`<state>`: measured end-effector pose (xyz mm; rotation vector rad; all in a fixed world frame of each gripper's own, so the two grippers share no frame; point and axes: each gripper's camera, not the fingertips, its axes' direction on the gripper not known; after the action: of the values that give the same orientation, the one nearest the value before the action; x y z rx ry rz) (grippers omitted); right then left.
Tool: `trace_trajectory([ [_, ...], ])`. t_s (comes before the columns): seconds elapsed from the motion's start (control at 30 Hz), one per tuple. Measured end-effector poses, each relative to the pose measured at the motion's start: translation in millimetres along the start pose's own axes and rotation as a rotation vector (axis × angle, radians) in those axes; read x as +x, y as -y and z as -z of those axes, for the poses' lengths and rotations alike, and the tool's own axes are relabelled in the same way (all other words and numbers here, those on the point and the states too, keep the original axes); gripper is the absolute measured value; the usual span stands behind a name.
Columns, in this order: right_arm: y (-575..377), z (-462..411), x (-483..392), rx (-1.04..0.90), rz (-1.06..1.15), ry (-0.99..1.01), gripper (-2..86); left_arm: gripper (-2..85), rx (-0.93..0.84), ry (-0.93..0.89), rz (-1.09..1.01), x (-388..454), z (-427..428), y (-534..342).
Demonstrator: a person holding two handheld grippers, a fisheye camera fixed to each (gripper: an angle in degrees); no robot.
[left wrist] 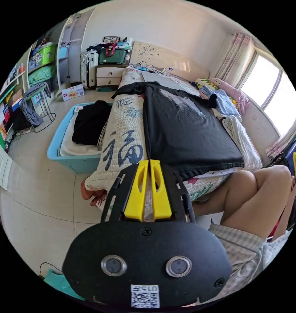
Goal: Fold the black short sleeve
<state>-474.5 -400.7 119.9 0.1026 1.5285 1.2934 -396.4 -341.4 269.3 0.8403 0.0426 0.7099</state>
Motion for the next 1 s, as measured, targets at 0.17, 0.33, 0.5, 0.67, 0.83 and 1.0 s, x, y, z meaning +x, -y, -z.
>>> trace_trajectory([
  [0.17, -26, -273, -15, -0.242, 0.028, 0.162, 6.6, 1.8, -0.055, -0.087, -0.044, -17, -5, 10],
  [0.33, -32, -469, -17, -0.35, 0.046, 0.163, 7.3, 4.0, 0.024, -0.081, -0.021, -43, 22, 49],
  [0.5, -17, -662, -4, -0.438, -0.013, 0.143, 7.7, 6.5, 0.126, -0.066, -0.215, 15, -14, 184],
  [0.67, -22, -875, -26, -0.603, -0.005, 0.114, 9.2, 7.9, 0.145, -0.337, -0.432, 152, -159, 355],
  [0.83, -38, -1033, -48, -0.75, 0.043, 0.017, 10.2, 9.5, 0.13, -0.513, -0.412, 267, -290, 464],
  [1.0, -70, -1132, -77, -0.852, 0.091, -0.087, 3.1, 11.2, 0.068, -0.554, -0.38, 355, -373, 516],
])
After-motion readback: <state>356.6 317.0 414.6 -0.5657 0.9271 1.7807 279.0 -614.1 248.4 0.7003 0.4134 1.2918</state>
